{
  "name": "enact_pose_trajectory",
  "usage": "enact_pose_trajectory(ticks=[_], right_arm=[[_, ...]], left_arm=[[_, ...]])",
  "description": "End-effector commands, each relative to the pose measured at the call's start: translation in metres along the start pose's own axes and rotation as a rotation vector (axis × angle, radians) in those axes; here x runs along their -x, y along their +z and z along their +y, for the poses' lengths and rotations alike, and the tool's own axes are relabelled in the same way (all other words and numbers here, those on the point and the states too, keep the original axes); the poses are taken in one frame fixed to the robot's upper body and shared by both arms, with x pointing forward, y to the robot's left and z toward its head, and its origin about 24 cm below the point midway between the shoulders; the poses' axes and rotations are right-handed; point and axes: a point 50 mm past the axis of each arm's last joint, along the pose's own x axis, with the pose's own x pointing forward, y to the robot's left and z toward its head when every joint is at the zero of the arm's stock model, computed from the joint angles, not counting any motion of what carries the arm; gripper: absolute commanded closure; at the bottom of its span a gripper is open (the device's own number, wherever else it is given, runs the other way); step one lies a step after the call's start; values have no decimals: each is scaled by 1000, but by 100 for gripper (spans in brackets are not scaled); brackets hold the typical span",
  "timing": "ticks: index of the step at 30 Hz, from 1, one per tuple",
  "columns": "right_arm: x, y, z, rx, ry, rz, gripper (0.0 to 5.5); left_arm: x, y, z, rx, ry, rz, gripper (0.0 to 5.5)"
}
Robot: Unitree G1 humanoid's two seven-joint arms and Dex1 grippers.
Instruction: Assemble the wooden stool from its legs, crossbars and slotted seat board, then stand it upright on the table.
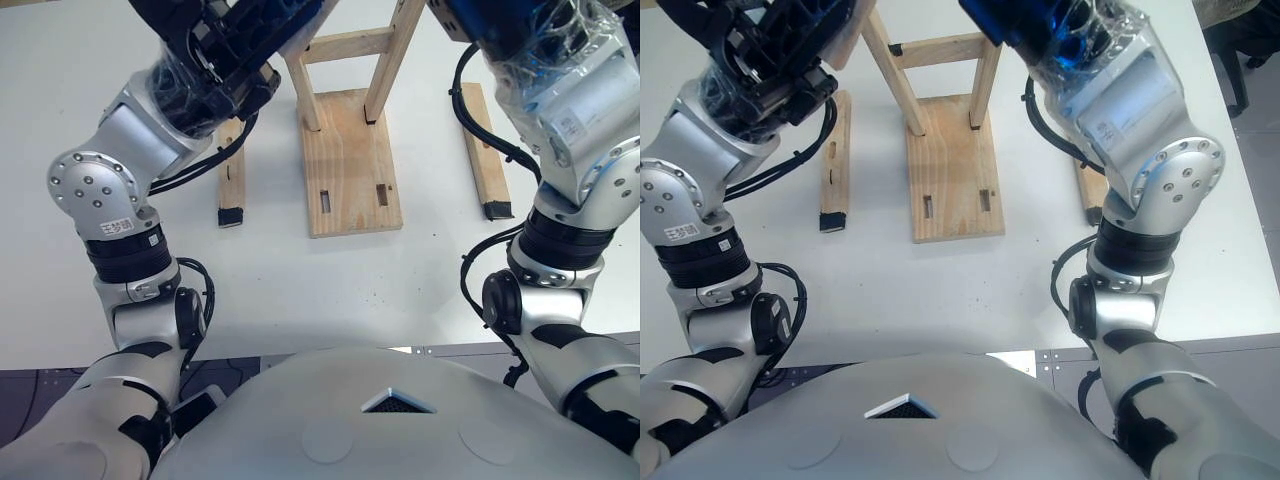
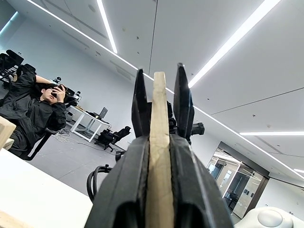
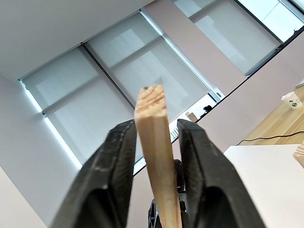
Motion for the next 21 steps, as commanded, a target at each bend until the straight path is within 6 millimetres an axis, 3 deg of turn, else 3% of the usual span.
enact_pose_trajectory(ticks=[1,7,11,15,21], right_arm=[[-1,1,1,-11,9,-1,477],[1,2,-1,11,-8,-2,497],[14,3,-15,131,-123,35,509],[46,10,-35,337,-325,68,510],[113,29,-72,759,-744,76,510]], left_arm=[[0,3,0,1,5,12,513],[0,4,12,-28,95,7,513],[8,4,25,-61,209,3,430],[35,9,53,-143,465,-66,366],[61,12,65,-322,711,-214,332]])
